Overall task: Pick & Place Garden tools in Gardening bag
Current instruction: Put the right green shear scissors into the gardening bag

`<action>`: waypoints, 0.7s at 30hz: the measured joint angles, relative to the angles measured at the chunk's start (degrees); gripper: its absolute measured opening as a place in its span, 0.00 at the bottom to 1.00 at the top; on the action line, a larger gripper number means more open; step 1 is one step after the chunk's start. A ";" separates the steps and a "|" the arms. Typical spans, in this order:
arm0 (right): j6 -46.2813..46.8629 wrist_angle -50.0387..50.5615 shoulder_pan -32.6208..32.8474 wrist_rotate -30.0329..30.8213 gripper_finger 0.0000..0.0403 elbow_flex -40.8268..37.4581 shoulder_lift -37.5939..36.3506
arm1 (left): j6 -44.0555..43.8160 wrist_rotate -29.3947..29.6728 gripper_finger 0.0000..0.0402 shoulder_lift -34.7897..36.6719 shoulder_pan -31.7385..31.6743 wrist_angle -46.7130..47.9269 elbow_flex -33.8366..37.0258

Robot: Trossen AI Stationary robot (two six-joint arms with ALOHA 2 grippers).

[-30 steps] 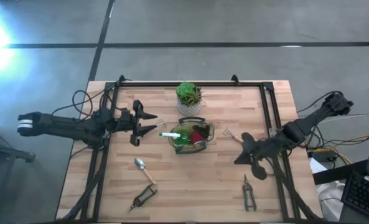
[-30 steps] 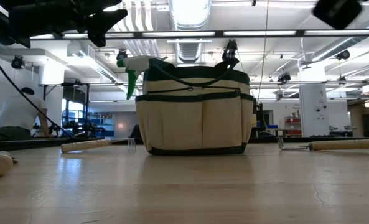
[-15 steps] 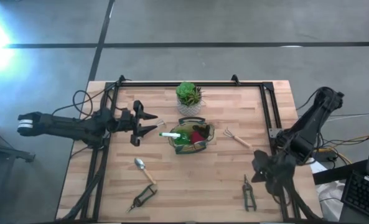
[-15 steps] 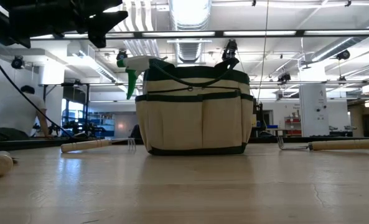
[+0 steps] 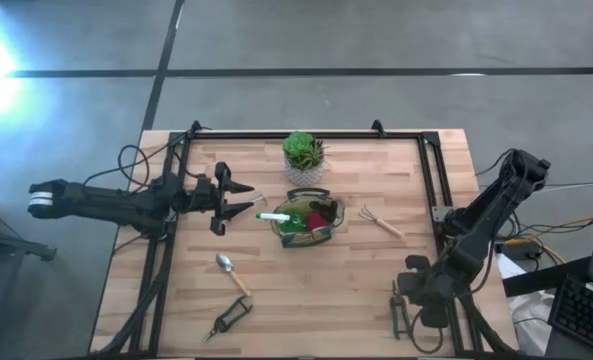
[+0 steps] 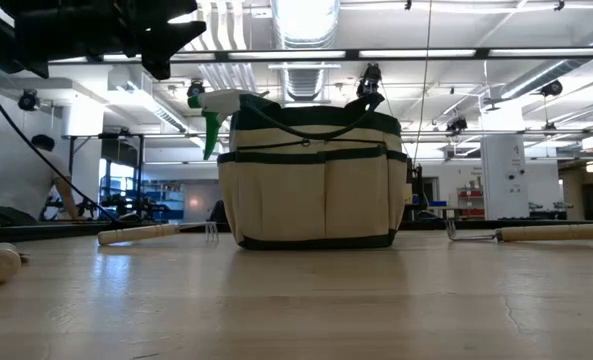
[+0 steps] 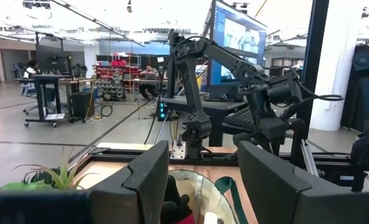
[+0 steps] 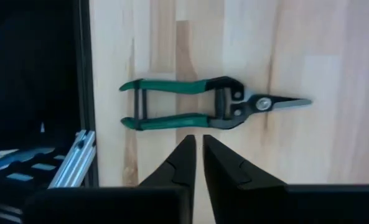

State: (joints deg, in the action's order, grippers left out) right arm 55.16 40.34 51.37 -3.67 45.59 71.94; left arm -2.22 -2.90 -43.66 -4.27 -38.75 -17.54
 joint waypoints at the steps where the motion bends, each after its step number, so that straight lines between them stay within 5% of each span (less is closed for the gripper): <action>1: 0.00 0.02 0.00 -0.64 0.09 0.23 0.35 | 0.00 -0.02 0.49 0.00 0.00 0.06 0.00; 6: 2.77 0.01 0.00 -2.26 0.21 1.80 0.15 | 0.00 0.00 0.49 0.00 0.01 0.29 0.00; 11: 15.01 -0.04 0.00 -2.00 0.30 1.72 -0.85 | 0.01 0.00 0.49 0.00 0.01 0.28 0.00; 21: 34.06 -3.98 1.61 3.45 0.31 0.85 3.09 | 0.02 -0.02 0.49 0.00 0.02 0.80 0.00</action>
State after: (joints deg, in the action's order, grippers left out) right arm 89.21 36.36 52.98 -0.22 46.44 75.03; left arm -2.20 -2.92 -43.66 -4.25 -37.95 -17.54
